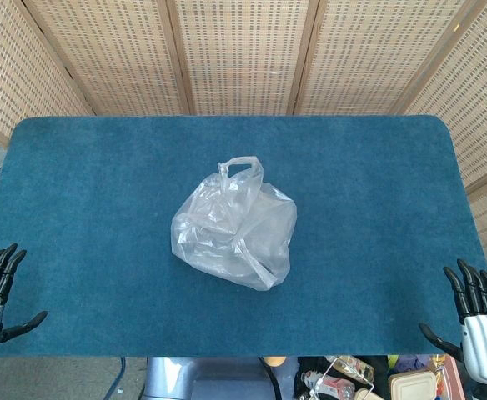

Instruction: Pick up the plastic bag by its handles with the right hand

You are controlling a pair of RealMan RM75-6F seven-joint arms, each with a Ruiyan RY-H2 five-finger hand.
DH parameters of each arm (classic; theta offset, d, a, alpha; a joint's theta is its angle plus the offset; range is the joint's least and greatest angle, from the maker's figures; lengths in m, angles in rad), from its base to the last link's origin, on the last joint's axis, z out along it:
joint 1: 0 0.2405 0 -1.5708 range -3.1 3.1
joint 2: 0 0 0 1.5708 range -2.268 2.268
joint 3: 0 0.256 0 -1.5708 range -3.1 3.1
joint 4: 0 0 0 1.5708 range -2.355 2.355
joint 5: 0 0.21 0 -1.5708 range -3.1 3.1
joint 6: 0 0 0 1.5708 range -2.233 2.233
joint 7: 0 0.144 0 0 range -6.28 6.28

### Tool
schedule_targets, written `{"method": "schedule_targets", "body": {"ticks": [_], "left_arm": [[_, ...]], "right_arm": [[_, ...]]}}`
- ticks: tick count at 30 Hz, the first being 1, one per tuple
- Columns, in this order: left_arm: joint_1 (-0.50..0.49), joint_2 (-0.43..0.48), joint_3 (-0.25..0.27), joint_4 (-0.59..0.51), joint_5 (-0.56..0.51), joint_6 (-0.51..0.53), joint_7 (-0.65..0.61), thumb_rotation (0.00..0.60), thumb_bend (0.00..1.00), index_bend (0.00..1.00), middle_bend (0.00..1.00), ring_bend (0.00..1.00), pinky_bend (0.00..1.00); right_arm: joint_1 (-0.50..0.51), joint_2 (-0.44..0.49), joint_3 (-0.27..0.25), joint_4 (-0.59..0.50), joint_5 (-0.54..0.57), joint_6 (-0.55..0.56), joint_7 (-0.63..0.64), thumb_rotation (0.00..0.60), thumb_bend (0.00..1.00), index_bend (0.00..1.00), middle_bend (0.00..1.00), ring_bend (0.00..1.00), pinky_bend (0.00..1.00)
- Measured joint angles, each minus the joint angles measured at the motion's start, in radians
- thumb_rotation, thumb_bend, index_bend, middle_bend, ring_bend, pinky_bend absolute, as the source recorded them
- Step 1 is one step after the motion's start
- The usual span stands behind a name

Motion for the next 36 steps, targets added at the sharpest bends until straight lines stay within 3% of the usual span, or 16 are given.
{"method": "schedule_targets", "body": {"ticks": [9, 14, 25, 36], "left_arm": [[0.005, 0.000, -0.002, 0.006, 0.004, 0.011, 0.021, 0.600, 0.07, 0.00, 0.00, 0.00, 0.00], [0.003, 0.001, -0.009, -0.010, 0.010, 0.016, 0.047, 0.600, 0.08, 0.00, 0.00, 0.00, 0.00], [-0.035, 0.054, -0.047, -0.187, 0.006, -0.018, 0.145, 0.600, 0.08, 0.00, 0.00, 0.00, 0.00], [-0.064, 0.037, -0.073, -0.215, -0.037, -0.063, 0.218, 0.600, 0.08, 0.00, 0.00, 0.00, 0.00]], "right_arm": [[0.007, 0.004, -0.005, -0.006, -0.002, -0.016, 0.008, 0.600, 0.00, 0.07, 0.01, 0.00, 0.00], [0.036, 0.033, -0.022, -0.035, -0.027, -0.056, 0.107, 0.600, 0.00, 0.07, 0.01, 0.00, 0.00], [0.263, 0.260, -0.041, -0.198, -0.094, -0.298, 0.647, 0.600, 0.00, 0.08, 0.02, 0.00, 0.00], [0.515, 0.387, -0.047, -0.301, -0.169, -0.506, 1.173, 0.600, 0.00, 0.10, 0.15, 0.01, 0.05]]}}
